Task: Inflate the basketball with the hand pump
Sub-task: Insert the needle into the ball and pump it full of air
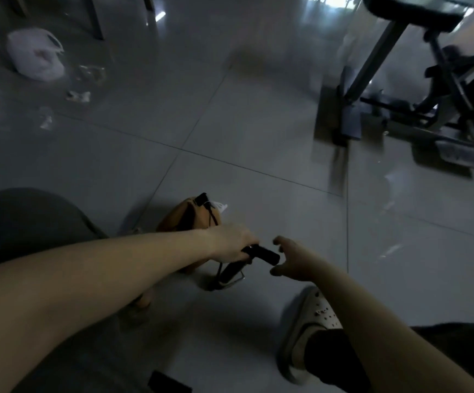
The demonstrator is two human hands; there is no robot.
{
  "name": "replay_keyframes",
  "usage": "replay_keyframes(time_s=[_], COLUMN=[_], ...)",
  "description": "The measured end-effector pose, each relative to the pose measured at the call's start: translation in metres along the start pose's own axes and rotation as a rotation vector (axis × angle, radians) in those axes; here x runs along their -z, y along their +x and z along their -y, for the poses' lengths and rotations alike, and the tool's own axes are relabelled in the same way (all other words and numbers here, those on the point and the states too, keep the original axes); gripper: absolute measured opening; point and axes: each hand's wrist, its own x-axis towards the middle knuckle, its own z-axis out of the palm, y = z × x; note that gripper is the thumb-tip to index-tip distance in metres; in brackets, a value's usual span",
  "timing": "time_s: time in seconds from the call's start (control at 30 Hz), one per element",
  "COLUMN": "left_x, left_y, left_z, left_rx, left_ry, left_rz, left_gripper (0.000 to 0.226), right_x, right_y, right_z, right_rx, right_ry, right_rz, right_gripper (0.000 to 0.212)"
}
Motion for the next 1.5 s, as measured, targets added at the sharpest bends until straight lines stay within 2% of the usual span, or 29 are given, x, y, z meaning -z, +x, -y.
replay_keyframes(time_s=[0.07, 0.13, 0.27, 0.37, 0.47, 0.7, 0.8, 0.9, 1.07, 1.2, 1.3, 1.4, 1.5], left_x=[-0.007, -0.013, -0.019, -0.025, -0.029, -0.015, -0.016, -0.017, -0.015, -0.023, -0.03, -0.01, 0.025], left_y=[-0.008, -0.018, -0.032, -0.039, -0.044, -0.031, -0.022, -0.016, -0.014, -0.02, -0.024, -0.028, -0.04], left_z=[-0.003, -0.005, 0.001, 0.004, 0.005, 0.019, 0.019, 0.027, 0.026, 0.018, 0.003, -0.004, -0.015], left_rx=[-0.008, -0.041, -0.087, -0.068, -0.037, 0.023, 0.05, 0.097, 0.137, 0.152, 0.091, 0.076, -0.004], left_ry=[-0.009, 0.01, 0.003, 0.034, -0.02, -0.12, -0.154, -0.202, -0.171, -0.009, 0.101, 0.106, 0.169], left_rz=[-0.037, -0.055, -0.084, -0.096, -0.152, -0.19, -0.204, -0.222, -0.158, -0.141, -0.143, -0.233, -0.405], left_gripper=[0.018, 0.022, 0.027, 0.026, 0.023, 0.018, 0.023, 0.027, 0.025, 0.032, 0.022, 0.019, 0.017], right_x=[0.003, -0.004, -0.009, -0.006, -0.006, -0.001, 0.007, 0.014, 0.013, -0.001, -0.015, -0.009, 0.005], right_y=[-0.014, -0.022, -0.035, -0.048, -0.057, -0.054, -0.045, -0.035, -0.036, -0.041, -0.051, -0.061, -0.08], right_z=[0.025, 0.046, 0.063, 0.07, 0.078, 0.097, 0.099, 0.103, 0.104, 0.091, 0.078, 0.068, 0.066], right_rx=[0.071, 0.084, 0.03, -0.011, -0.044, -0.001, 0.0, 0.009, -0.011, -0.028, -0.045, -0.019, 0.063], right_ry=[-0.026, -0.08, -0.186, -0.251, -0.303, -0.364, -0.404, -0.435, -0.444, -0.424, -0.413, -0.343, -0.295], right_rz=[0.027, 0.037, 0.011, 0.06, 0.035, -0.059, -0.086, -0.092, -0.102, -0.068, -0.065, -0.215, -0.511], right_gripper=[0.076, 0.06, 0.025, 0.014, 0.017, 0.005, 0.019, 0.019, 0.017, 0.015, 0.022, 0.02, 0.012])
